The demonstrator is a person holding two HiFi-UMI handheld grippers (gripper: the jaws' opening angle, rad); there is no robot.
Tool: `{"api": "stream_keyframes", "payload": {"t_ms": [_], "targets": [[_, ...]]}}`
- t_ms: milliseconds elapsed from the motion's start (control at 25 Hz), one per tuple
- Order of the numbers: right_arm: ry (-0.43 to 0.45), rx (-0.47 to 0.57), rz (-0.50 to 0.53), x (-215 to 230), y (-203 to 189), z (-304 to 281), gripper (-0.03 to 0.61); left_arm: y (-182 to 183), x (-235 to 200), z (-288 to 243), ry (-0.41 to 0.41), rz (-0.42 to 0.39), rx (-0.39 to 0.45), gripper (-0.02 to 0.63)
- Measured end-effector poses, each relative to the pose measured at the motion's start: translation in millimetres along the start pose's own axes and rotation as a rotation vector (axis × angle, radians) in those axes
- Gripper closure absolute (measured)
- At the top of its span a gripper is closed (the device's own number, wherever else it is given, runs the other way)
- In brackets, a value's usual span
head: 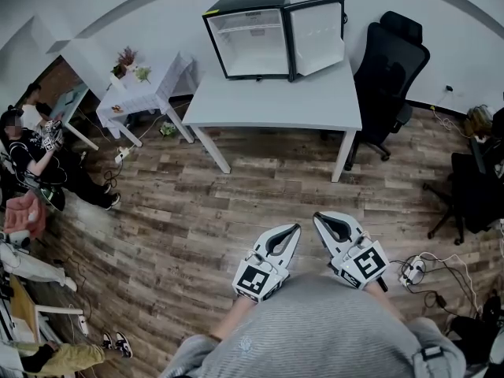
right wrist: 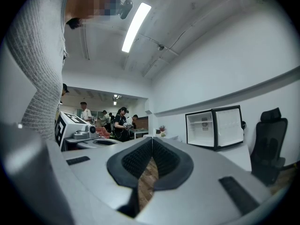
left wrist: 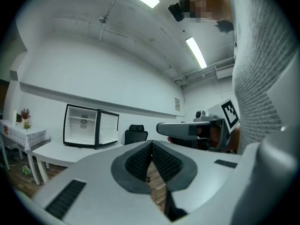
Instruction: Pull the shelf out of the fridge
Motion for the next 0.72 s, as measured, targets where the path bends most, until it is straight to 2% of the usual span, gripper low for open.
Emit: {"api": "stream_keyframes", "payload": {"t_ms": [720], "targets": [[-0.029,-0.024,-0.019,-4,-10,4,0.566,-7,-4,11,0.009,0.023,-0.014,0.603]]}}
Point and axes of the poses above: the fingertips, and each gripper's own axes: z backward along the fingers, x to its right, y out of its top, the point moved 7 cm from there along z, backward along the fingers, and after that the axes turned 12 degrees about x, right-handed, at the moved point
